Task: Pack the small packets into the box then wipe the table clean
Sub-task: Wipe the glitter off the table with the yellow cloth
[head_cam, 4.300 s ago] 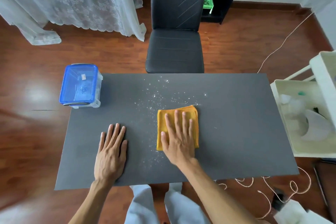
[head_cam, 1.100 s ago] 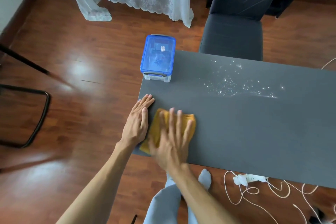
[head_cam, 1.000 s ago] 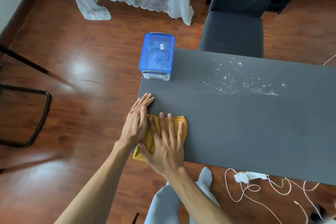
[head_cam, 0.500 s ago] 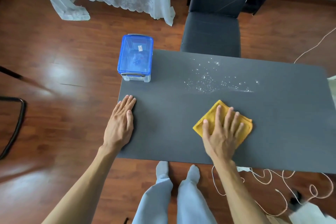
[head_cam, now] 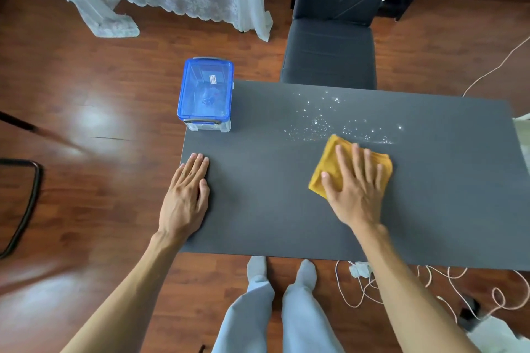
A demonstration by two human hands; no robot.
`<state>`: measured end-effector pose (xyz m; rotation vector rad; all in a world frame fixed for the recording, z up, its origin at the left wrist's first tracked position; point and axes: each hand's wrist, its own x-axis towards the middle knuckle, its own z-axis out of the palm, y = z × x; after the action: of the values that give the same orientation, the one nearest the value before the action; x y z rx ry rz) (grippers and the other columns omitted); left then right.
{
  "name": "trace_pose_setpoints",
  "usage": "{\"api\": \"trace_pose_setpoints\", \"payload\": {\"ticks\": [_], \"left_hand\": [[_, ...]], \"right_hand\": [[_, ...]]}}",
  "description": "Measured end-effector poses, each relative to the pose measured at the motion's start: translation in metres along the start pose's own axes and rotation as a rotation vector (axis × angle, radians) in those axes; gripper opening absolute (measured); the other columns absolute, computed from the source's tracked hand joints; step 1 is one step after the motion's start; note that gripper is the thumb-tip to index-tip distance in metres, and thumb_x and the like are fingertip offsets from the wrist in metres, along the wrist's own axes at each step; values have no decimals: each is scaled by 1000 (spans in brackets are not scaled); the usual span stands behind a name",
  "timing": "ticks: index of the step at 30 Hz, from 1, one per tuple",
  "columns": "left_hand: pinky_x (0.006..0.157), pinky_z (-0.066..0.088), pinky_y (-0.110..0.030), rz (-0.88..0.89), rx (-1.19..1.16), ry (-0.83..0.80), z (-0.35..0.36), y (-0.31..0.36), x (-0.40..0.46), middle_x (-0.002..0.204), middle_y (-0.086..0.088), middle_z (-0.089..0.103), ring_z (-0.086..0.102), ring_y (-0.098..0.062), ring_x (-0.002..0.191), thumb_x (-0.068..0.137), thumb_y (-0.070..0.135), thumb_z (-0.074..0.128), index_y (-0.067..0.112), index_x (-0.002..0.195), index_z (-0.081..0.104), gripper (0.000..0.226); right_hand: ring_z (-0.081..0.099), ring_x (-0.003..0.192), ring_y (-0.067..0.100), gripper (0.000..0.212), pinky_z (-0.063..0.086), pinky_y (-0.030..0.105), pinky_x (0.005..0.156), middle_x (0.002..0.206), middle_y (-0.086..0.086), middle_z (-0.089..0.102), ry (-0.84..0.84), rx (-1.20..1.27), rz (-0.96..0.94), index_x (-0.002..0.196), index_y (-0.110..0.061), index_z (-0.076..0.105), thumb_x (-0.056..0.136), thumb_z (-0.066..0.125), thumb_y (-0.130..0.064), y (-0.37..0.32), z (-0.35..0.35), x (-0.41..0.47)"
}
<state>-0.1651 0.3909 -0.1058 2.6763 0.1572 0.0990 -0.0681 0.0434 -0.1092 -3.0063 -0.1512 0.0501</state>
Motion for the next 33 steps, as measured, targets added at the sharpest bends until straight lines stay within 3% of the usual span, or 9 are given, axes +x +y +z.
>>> {"api": "trace_pose_setpoints", "payload": {"ticks": [5,11,13,16,19,22,26,30,33], "left_hand": [[123,19,-41,-14,0,-11,-4,4,0,155,-11,37,25,-19,148,99,25,24,1,146,41,55],[121,23,-42,-10,37,5,-6,4,-2,154,-10,39,29,-20,147,99,23,20,2,145,42,55],[121,24,-42,6,56,11,-4,0,-2,154,-10,40,29,-20,147,99,23,20,2,145,42,55],[122,22,-41,14,73,9,-2,-1,0,154,-10,40,30,-20,147,100,24,21,3,146,42,55],[122,21,-41,-2,95,7,1,1,-1,155,-11,39,29,-21,147,101,29,23,4,146,42,55],[123,20,-41,-51,139,-15,4,7,-3,157,-11,35,24,-21,149,98,38,31,5,148,38,61],[123,18,-45,-86,177,-35,8,19,-3,159,-14,31,19,-24,151,94,45,31,1,150,32,70],[124,11,-42,-101,149,-48,17,34,-8,163,-15,17,9,-24,152,95,47,27,1,153,23,74],[125,7,-39,-34,139,-74,34,65,-8,163,-12,15,6,-22,153,95,46,28,2,153,21,73]], "right_hand": [[26,155,38,68,21,64,121,167,14,32,97,12,144,158,-25,38,99,40,-58,-26,14,-71],[19,158,31,68,15,60,125,170,5,26,-20,151,-367,158,-35,34,95,46,-57,-148,28,-70],[18,158,26,65,17,57,125,170,-1,25,-55,149,-416,157,-41,35,95,46,-58,-138,23,-29],[19,158,25,63,16,56,125,170,-2,23,-23,73,-239,157,-42,33,98,41,-61,-73,10,17],[22,157,31,66,16,59,125,170,3,25,29,-19,-10,159,-36,32,99,37,-62,0,1,-3],[23,156,35,68,20,62,122,169,9,26,65,-37,95,160,-29,32,99,38,-61,12,5,-67],[17,158,35,70,16,64,124,170,10,24,49,97,-47,161,-31,30,98,42,-59,-60,22,-111],[17,159,28,67,20,61,123,171,0,22,-22,146,-344,158,-41,31,96,45,-62,-89,20,-48],[22,157,27,63,18,61,124,169,-2,26,9,96,-198,155,-43,37,96,45,-63,-41,8,2]]}}
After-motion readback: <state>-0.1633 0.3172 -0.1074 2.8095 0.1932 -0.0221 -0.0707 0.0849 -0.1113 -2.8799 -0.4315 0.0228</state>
